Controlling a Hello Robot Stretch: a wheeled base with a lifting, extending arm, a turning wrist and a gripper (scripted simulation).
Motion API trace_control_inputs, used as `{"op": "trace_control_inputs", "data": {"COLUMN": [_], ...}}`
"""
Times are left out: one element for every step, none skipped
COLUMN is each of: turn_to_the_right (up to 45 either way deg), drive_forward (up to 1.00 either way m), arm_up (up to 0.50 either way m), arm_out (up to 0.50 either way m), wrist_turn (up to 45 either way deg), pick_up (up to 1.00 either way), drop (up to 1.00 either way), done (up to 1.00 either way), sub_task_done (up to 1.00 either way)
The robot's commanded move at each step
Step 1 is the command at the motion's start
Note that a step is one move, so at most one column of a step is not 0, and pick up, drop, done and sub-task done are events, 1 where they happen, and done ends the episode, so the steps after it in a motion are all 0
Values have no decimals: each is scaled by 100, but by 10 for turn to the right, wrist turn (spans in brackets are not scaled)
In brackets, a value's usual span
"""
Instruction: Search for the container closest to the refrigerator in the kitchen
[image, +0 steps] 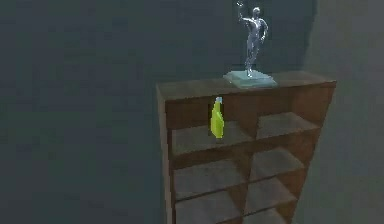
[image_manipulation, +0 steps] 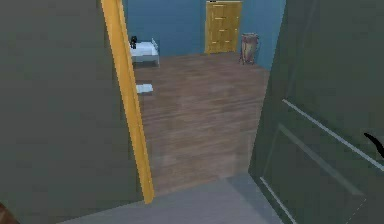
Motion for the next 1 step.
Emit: {"op": "trace_control_inputs", "data": {"turn_to_the_right": [-150], "drive_forward": [0], "arm_up": [0], "arm_out": [0], "wrist_turn": [0], "pick_up": [0], "drop": [0], "done": [0], "sub_task_done": [0]}}
